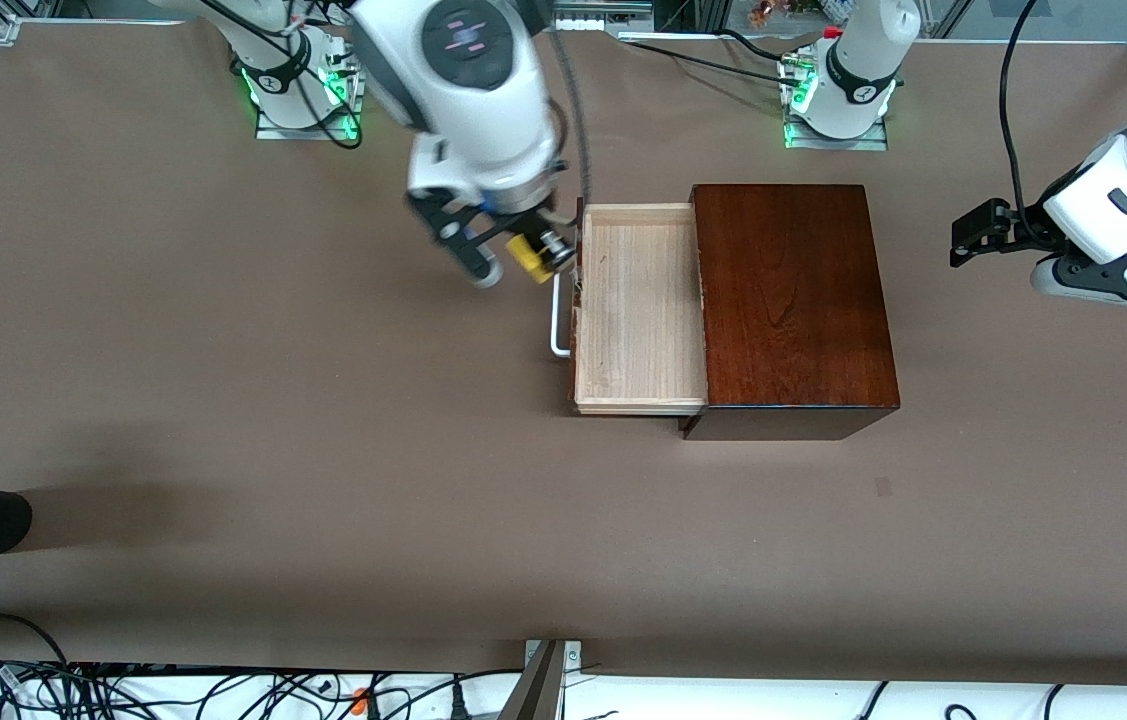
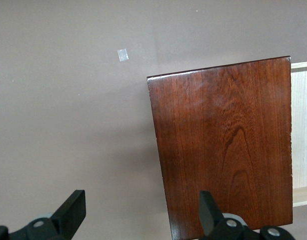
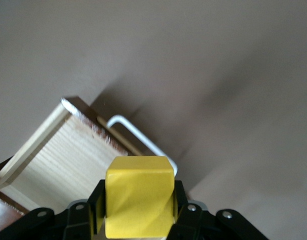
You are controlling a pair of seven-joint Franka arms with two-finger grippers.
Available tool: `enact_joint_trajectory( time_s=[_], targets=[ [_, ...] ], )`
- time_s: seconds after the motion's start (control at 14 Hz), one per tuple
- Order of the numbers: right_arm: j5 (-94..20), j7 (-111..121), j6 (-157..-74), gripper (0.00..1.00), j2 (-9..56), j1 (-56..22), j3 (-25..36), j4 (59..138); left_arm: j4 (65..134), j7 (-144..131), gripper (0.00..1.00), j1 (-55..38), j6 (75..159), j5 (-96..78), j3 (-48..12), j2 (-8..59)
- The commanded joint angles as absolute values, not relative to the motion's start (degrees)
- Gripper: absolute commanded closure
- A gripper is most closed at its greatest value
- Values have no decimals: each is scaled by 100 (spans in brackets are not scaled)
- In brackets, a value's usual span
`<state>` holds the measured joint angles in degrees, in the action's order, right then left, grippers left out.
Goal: Open drawer, take yellow block, close drawer
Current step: 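Lift the yellow block out of the drawer with the right gripper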
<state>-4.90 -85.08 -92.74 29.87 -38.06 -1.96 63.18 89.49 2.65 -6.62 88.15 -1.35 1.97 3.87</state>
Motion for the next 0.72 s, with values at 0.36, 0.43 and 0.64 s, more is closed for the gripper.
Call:
enact_joint_trajectory(
  time_s=[0.36, 0.43, 0.64],
  targets=[
    [-932, -4374, -9167, 76, 2804, -2111, -36, 7171, 8842, 185, 0, -633, 8789, -114, 141, 325],
    [-932, -3716, -9228, 76, 2804, -2014, 148, 7337, 8763, 176, 0, -694, 8789, -123, 132, 325],
    [-853, -1823, -9438, 75, 3049, -1628, 570, 7444, 8377, 167, 0, -826, 8780, -123, -131, 404]
  ],
)
